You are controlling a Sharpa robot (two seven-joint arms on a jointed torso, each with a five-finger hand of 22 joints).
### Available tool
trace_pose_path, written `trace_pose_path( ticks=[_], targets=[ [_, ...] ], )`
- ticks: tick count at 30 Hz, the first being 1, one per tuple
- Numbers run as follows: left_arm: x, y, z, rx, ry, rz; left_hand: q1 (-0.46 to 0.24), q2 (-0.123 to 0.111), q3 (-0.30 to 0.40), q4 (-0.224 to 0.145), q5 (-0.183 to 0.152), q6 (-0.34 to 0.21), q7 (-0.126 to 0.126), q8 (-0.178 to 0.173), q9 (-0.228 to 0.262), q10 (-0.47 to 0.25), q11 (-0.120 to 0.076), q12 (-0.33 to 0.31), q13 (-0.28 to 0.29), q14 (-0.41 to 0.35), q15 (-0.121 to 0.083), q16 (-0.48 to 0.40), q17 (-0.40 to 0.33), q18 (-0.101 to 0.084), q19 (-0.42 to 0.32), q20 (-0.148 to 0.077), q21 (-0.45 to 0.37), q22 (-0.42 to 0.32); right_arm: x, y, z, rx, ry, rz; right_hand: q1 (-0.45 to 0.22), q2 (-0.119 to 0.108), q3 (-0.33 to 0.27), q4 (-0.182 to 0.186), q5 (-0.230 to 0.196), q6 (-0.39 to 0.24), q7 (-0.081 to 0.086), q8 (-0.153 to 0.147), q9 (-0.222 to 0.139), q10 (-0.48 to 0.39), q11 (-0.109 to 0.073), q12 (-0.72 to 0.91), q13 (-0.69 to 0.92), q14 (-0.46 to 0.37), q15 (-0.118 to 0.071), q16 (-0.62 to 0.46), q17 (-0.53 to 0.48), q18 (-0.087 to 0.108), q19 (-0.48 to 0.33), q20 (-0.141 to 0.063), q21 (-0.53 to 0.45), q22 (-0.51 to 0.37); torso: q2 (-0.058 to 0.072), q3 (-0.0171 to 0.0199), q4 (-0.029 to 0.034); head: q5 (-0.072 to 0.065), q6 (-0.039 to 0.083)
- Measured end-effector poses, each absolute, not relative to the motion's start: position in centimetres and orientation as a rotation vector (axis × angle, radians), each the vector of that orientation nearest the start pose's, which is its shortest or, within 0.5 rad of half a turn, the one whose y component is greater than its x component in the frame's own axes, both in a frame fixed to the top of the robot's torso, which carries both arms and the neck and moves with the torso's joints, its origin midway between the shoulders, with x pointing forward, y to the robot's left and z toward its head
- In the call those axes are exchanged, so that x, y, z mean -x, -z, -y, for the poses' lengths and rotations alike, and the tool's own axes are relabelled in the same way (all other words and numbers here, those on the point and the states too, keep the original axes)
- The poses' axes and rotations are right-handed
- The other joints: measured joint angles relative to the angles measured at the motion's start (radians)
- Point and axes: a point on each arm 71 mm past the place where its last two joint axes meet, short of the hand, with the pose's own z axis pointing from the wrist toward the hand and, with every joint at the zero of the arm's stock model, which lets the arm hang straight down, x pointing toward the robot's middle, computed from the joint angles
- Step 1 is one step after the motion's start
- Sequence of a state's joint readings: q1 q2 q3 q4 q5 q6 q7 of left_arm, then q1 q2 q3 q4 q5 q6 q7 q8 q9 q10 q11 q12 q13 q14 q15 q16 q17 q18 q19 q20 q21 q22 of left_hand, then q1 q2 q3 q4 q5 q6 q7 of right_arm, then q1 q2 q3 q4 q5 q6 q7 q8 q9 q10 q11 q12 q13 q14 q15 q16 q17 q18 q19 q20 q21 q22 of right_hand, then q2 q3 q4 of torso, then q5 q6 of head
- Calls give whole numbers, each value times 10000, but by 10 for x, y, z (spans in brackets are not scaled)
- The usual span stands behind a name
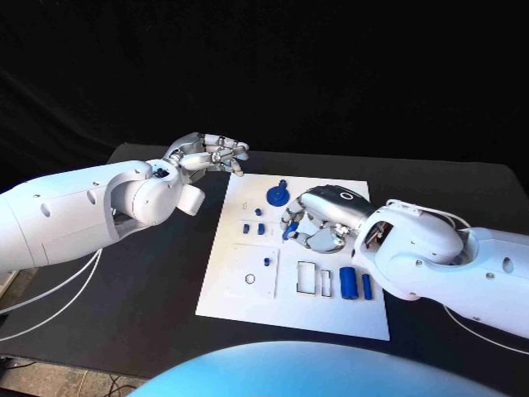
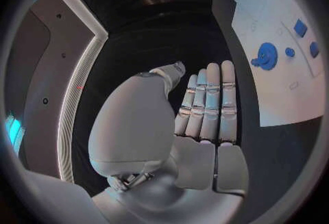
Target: Assemble the parts on the task board
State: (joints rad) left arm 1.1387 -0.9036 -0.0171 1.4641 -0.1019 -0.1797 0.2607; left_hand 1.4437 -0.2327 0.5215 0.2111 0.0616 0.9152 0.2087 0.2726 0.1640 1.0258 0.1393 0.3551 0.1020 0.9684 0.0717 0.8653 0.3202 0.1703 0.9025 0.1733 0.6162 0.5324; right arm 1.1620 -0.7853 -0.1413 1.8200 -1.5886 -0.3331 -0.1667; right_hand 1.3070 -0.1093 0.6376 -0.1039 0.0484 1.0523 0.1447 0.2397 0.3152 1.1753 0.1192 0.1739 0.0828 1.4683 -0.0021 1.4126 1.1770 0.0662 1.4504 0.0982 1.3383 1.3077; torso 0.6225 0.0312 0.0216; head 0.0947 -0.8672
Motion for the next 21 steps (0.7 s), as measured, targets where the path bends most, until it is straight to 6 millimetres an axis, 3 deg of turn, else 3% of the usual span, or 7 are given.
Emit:
trace_pose_path(
  ticks=[11, 21],
  targets=[
    [-487, 211, -246, 11277, 14559, -16010, 0, 0, -69, 69, 0, -35, -35, 0, -10, 0, 0, 46, 0, 0, 0, -39, 0, -1, 0, 0, -41, -25, -357, 230, 44, 4614, -10478, -17055, 41, -41, 41, -42, -2, 0, 0, -1, -1, 0, 1, -63, -4, 0, 0, -1, -31, 9, -1, 1, -3, -1, 23, -9, 13, 146, -51],
    [-487, 211, -242, 11246, 14647, -16053, 0, 0, -69, 69, 0, -35, -34, 0, -9, 1, 0, 46, 0, 0, 0, -39, 0, -1, -1, 0, -41, -34, -354, 258, 33, 4684, -10623, -17410, 41, -41, 66, -69, -17, -1, 0, -2, -2, 0, 1, -43, -26, -1, 1, -2, -60, 15, -2, 1, -3, -2, 47, -14, 24, 295, -56]
  ],
)
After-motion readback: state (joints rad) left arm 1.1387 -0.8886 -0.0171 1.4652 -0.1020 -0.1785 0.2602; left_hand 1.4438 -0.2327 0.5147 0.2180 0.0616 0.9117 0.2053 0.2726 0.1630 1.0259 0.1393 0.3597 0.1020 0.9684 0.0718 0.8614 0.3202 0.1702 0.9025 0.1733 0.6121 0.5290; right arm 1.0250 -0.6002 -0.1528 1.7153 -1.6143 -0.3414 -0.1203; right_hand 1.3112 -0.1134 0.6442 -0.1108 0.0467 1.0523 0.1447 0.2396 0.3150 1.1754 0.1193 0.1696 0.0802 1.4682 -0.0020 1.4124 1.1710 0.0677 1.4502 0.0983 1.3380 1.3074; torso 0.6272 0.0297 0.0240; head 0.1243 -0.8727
